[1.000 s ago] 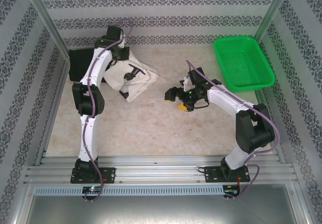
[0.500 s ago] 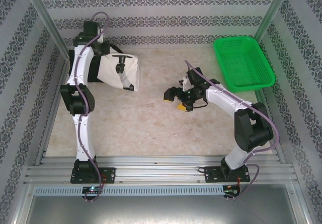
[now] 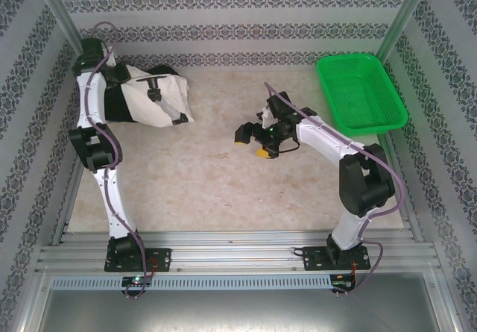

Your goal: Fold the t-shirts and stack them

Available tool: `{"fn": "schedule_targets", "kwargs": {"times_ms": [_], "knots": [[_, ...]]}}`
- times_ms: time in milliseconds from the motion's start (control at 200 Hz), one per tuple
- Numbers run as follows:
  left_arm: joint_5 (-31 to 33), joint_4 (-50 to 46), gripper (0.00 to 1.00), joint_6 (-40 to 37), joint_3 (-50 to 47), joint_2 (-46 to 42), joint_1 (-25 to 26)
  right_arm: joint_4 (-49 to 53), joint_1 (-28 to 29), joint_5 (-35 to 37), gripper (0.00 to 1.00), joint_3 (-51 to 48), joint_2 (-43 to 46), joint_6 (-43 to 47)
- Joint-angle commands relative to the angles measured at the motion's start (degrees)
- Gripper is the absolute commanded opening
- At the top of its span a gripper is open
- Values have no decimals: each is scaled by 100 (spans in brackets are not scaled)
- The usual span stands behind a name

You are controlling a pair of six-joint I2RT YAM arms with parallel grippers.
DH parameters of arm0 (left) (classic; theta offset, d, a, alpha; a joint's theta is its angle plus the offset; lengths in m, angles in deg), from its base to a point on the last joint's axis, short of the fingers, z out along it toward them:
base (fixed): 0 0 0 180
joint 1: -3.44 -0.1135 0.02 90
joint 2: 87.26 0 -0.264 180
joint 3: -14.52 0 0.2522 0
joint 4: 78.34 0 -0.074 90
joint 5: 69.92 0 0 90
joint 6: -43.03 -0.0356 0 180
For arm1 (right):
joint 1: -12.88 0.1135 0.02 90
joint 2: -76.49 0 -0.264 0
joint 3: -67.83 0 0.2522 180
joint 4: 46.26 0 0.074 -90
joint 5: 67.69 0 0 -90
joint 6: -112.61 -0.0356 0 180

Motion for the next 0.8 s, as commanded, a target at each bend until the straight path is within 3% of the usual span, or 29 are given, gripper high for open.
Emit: {"fn": "schedule_targets", "kwargs": {"times_ms": [0,290,435,694,709,759,794], "knots": [[-374,613,0,278,374,139,-230,177,75,41,98,221,-205,-65],[-824,1058,0,635,633,529,-525,472,144,22,98,724,-558,-9],[-1309,1452,0,1019,493,811,-460,410,205,-12,98,870,-717,-100],[-1485,1935,0,1389,336,1306,-318,542,375,-9,98,1022,-795,-32],[-1485,1950,4,1420,327,1326,-316,546,374,-6,98,1005,-781,-30],[-1608,2070,33,1583,247,1357,-334,533,374,12,98,948,-737,-38],[-1762,2180,39,1742,199,1369,-356,504,374,8,98,900,-706,-47]]}}
